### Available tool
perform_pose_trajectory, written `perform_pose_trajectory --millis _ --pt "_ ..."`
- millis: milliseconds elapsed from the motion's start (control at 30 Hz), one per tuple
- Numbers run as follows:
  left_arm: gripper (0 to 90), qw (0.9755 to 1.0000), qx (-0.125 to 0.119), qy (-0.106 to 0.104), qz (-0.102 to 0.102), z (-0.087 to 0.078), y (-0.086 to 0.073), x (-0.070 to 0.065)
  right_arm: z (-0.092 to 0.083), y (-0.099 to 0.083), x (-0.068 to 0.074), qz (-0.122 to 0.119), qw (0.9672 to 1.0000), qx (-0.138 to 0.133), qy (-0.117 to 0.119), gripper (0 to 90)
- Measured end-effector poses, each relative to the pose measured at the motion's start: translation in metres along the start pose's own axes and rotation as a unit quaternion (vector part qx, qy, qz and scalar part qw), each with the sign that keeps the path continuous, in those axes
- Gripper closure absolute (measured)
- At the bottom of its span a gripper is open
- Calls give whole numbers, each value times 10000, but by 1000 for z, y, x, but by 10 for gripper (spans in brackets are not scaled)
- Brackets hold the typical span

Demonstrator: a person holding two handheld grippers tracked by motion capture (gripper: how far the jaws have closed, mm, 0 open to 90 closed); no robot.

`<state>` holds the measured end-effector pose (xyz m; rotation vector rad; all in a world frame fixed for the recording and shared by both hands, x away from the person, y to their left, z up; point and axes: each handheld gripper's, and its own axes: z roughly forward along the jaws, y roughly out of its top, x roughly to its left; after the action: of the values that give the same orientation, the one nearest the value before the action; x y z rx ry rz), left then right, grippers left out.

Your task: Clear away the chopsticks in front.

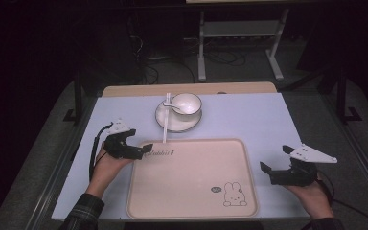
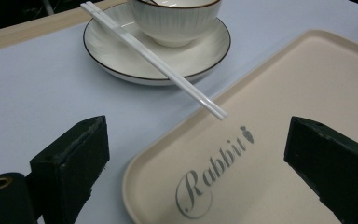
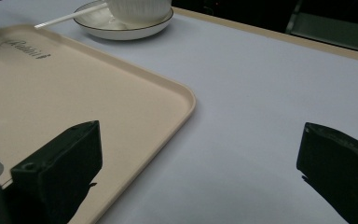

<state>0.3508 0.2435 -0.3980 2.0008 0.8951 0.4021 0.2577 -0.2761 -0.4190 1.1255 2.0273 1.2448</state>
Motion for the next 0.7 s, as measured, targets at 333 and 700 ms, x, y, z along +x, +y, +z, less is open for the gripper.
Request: perform_pose_trajectory --millis 333,700 --pt "68 9997 201 -32 -103 27 25 7 0 0 -2 41 10000 -20 -24 0" --pt "139 9982 592 40 -104 61 55 17 -1 0 -2 67 10000 -39 -23 0"
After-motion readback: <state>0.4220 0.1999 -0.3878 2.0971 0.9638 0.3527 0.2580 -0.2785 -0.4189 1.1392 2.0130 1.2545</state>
